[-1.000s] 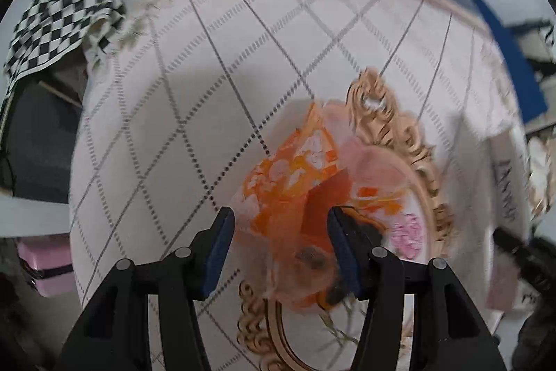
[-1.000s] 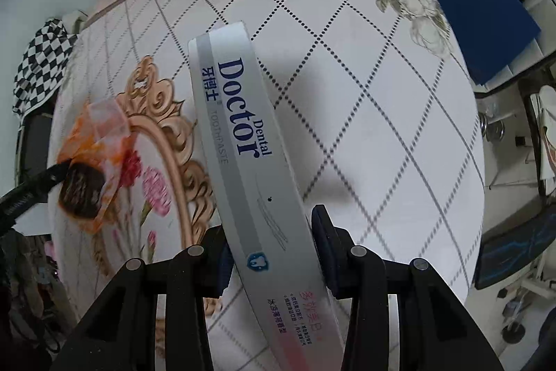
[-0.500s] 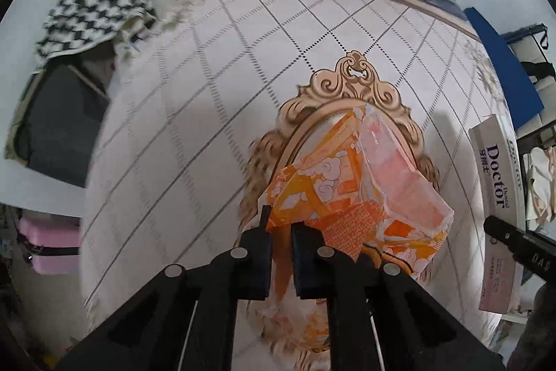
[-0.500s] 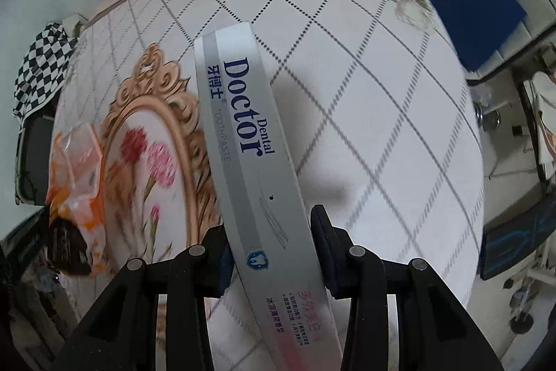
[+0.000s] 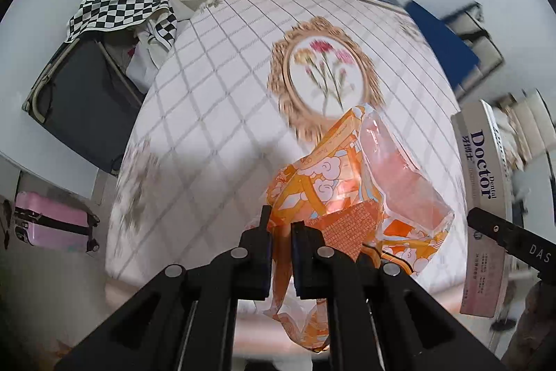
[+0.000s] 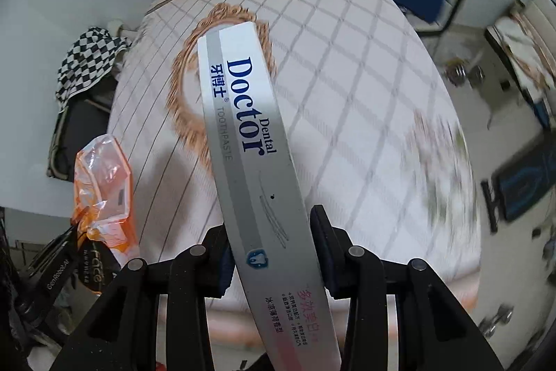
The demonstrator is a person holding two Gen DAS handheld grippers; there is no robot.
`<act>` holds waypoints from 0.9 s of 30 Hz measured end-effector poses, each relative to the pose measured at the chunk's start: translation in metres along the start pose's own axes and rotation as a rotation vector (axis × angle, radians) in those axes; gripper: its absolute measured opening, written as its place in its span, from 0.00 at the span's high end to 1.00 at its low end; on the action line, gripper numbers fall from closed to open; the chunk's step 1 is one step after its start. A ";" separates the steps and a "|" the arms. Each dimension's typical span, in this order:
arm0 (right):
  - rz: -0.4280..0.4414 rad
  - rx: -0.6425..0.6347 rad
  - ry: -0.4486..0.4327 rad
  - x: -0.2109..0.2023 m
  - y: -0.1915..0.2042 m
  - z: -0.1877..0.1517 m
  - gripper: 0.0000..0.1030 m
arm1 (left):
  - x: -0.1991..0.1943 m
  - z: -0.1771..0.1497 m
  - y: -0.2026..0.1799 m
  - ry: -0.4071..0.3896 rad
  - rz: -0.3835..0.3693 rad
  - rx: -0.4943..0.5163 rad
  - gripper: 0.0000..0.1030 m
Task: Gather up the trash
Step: 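Carry the wrapper and toothpaste box down to the bin and release both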
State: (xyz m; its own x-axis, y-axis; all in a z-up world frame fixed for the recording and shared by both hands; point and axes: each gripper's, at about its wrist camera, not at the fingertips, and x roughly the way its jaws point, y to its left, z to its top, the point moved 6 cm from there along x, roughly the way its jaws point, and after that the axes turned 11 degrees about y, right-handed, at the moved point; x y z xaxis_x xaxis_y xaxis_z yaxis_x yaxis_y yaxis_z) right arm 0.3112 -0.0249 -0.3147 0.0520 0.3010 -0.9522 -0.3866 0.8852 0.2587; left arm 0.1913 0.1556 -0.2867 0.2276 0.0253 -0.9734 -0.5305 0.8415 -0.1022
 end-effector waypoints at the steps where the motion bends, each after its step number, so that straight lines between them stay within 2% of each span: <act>1: 0.011 0.014 0.001 -0.003 0.001 -0.026 0.60 | -0.004 -0.016 0.003 0.008 -0.006 0.011 0.94; 5: 0.042 0.032 0.048 -0.003 0.001 -0.131 0.60 | -0.009 -0.083 0.013 0.068 -0.042 0.036 0.94; 9: 0.043 0.024 0.127 0.012 -0.007 -0.223 0.60 | 0.008 -0.145 0.024 0.149 -0.057 0.051 0.94; 13: 0.043 0.035 0.275 0.063 -0.029 -0.306 0.60 | 0.044 -0.209 0.035 0.260 -0.064 0.021 0.94; 17: 0.050 0.072 0.418 0.128 -0.058 -0.361 0.60 | 0.106 -0.260 0.041 0.386 -0.056 -0.037 0.94; 19: 0.045 0.083 0.467 0.169 -0.076 -0.381 0.60 | 0.153 -0.281 0.041 0.438 -0.038 -0.064 0.93; 21: 0.044 0.099 0.492 0.206 -0.091 -0.391 0.60 | 0.197 -0.293 0.041 0.472 -0.027 -0.092 0.93; 25: 0.064 0.185 0.570 0.308 -0.131 -0.405 0.60 | 0.295 -0.309 0.043 0.531 -0.026 -0.143 0.93; 27: 0.057 0.221 0.579 0.358 -0.148 -0.405 0.60 | 0.346 -0.311 0.043 0.558 -0.032 -0.148 0.92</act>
State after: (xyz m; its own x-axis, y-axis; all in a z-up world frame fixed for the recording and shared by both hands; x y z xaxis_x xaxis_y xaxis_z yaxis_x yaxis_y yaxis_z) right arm 0.0145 -0.1917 -0.7600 -0.4947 0.1638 -0.8535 -0.1713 0.9444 0.2805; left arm -0.0068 0.0323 -0.6919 -0.1987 -0.3214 -0.9259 -0.6482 0.7516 -0.1218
